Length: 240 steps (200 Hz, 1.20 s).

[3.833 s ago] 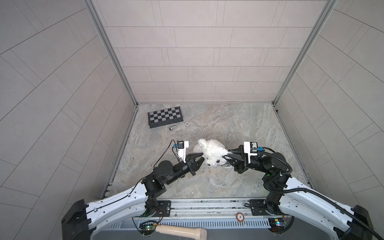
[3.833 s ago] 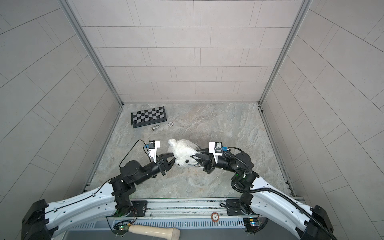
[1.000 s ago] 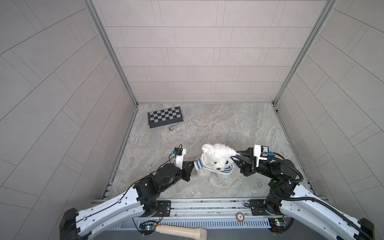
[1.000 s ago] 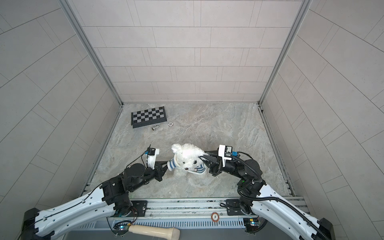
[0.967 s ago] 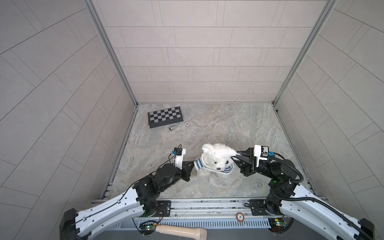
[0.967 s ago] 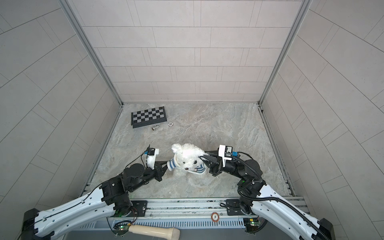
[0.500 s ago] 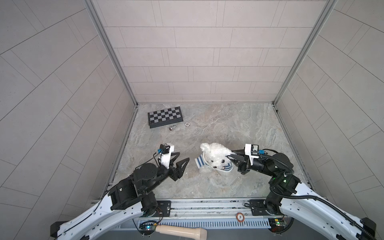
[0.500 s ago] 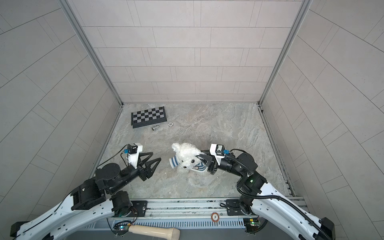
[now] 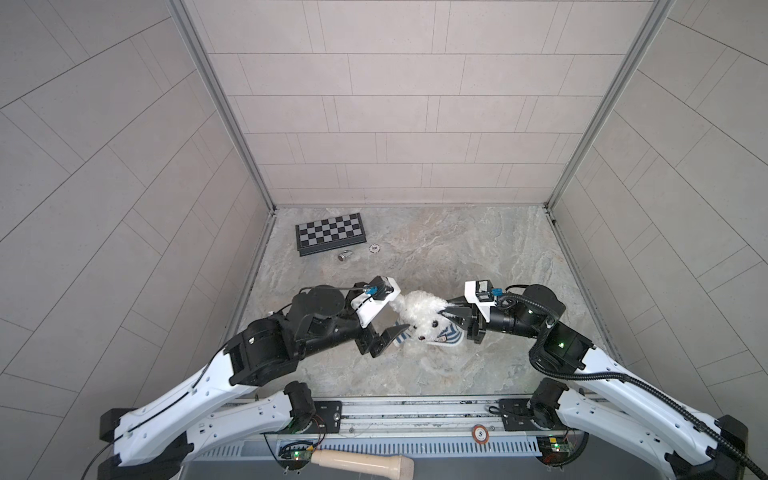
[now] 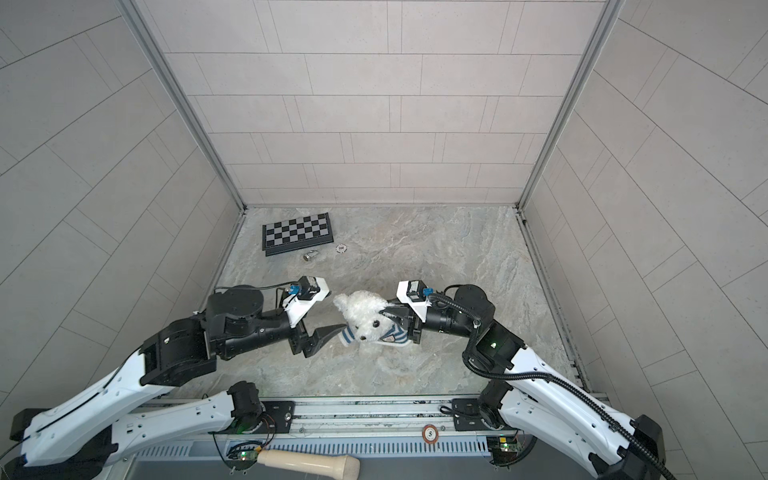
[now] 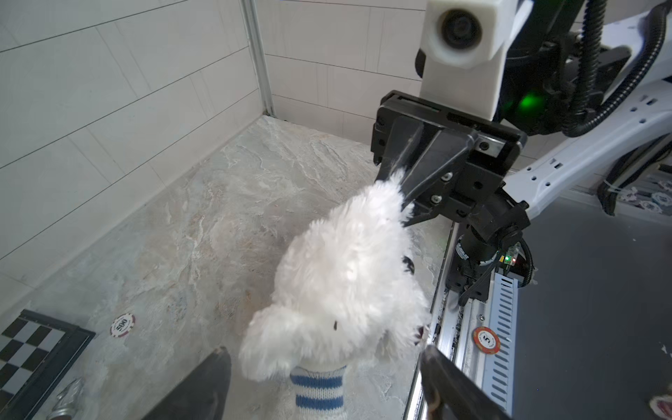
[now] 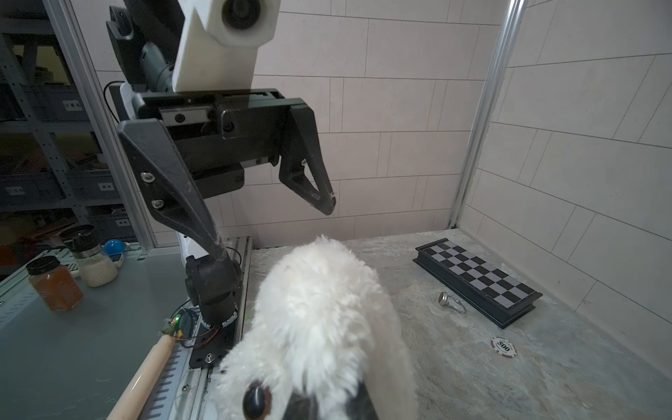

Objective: Dress the teddy bear
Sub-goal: 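Reach the left gripper over the bear's head and grasp it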

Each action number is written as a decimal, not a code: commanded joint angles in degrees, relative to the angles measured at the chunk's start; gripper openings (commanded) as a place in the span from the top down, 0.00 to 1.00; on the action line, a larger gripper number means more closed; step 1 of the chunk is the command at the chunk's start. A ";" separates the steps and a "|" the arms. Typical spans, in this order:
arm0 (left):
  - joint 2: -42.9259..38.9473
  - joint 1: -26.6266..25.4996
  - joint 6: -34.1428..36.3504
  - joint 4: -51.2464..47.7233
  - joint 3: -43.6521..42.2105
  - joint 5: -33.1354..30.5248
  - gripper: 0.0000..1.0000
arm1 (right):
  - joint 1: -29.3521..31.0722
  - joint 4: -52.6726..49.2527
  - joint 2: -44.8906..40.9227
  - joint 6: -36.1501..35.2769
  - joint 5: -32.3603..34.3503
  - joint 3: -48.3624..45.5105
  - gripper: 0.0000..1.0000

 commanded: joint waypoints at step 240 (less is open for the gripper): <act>11.63 -0.20 10.22 -3.53 4.30 6.95 0.84 | 5.97 -0.52 0.18 -3.53 4.21 5.36 1.00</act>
